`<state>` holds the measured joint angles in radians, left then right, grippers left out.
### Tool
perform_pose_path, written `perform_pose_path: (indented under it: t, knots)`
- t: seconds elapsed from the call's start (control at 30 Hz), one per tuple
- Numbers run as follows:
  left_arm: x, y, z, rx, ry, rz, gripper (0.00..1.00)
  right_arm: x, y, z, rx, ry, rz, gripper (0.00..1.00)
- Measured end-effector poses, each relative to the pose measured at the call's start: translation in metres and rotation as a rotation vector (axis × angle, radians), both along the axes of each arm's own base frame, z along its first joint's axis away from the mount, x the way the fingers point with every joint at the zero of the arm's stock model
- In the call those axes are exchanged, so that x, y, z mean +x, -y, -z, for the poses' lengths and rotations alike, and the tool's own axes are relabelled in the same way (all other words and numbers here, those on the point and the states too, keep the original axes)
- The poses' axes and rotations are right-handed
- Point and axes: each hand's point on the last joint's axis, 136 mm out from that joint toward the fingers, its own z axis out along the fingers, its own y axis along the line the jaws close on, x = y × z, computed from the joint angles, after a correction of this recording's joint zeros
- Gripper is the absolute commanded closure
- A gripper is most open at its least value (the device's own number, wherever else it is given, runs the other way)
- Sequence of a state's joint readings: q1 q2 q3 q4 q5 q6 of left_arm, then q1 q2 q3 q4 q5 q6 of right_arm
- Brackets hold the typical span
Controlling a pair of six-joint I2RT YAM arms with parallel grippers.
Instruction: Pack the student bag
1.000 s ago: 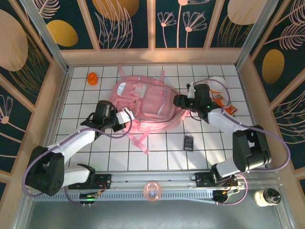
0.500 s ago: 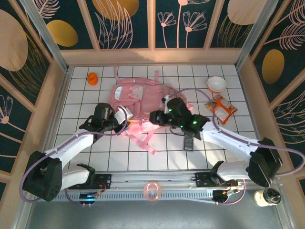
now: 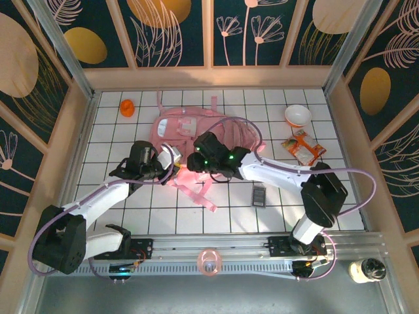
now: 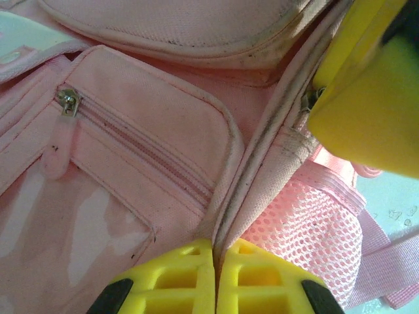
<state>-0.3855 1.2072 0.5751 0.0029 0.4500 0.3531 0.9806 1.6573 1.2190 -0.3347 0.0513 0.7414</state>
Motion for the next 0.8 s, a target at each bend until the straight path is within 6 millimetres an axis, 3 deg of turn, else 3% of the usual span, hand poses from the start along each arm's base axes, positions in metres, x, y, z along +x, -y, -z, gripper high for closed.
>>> perform_pose_path:
  t: [0.13, 0.23, 0.43, 0.5, 0.63, 0.8]
  knots:
    - [-0.002, 0.002, 0.000, -0.011, -0.008, 0.007, 1.00, 0.001, 0.007, 0.012, -0.110, 0.009, 0.028, 0.77]
    - [-0.004, 0.003, 0.000, -0.018, -0.016, 0.013, 1.00, 0.001, 0.012, 0.019, -0.160, 0.012, 0.042, 0.79]
    - [-0.006, 0.005, -0.001, -0.033, -0.026, 0.020, 1.00, 0.003, 0.017, 0.017, -0.219, 0.031, 0.061, 0.93]
    - [-0.006, 0.005, -0.001, -0.034, -0.025, 0.020, 1.00, 0.003, 0.020, 0.017, -0.236, 0.034, 0.068, 0.93]
    - [-0.006, 0.006, -0.002, -0.036, -0.022, 0.021, 1.00, 0.002, 0.023, 0.017, -0.252, 0.031, 0.072, 0.83]
    - [-0.006, 0.006, -0.003, -0.037, -0.020, 0.021, 1.00, -0.001, 0.023, 0.019, -0.261, 0.029, 0.063, 0.82]
